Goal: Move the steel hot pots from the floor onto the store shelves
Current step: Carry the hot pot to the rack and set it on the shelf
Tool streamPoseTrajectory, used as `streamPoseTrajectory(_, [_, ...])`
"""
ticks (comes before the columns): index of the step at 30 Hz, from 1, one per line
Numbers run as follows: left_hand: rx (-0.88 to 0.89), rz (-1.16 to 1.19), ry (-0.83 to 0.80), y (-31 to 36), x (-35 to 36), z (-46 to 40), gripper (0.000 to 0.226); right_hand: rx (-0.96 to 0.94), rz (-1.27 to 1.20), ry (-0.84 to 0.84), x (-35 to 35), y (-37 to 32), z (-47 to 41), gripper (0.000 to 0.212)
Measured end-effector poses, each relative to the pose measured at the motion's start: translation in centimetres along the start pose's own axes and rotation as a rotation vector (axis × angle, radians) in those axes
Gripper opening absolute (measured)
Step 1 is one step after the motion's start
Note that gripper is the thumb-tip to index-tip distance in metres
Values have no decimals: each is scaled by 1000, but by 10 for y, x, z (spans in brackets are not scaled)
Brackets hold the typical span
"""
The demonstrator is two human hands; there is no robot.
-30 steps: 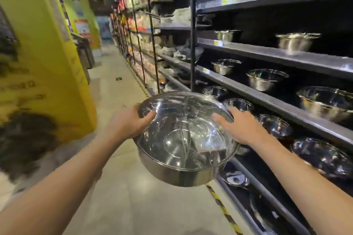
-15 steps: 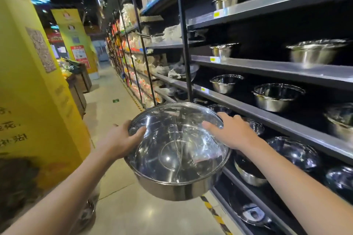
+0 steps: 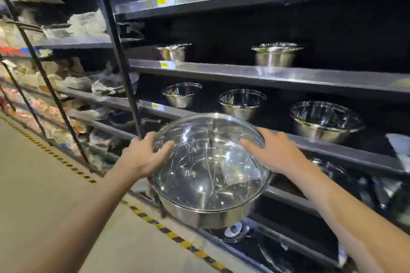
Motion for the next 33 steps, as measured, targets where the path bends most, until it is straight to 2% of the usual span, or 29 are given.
streamPoseTrajectory(8, [286,32,-188,53,52,-34,107,345,-23,109,3,59,80,114])
streamPoseTrajectory(13, [335,36,-321,88,103,-24,113,451,-11,108,9,109,118,118])
streamPoseTrajectory(17, [358,38,-352,103,147,-10,108,535,-10,123,34,148,146,116])
streamPoseTrajectory(25, [324,22,-467,81,280,30,78,645,-61,18,150,227,181,110])
streamPoseTrajectory(29, [306,-21,-508,58,369,33,84,692,-21,-17,226,279,173,109])
streamPoseTrajectory(33, [286,-20,-519,36,466,22,96,720,-82,-30,309,335,160,113])
Point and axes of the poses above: each hand's wrist, its own z-axis away from the middle knuckle, its own x-axis out of the palm, y = z × x, the point moved 6 cm from there along -z, towards the middle knuckle, and after that the axes turned 8 degrees about -y, right-handed, at the moved point
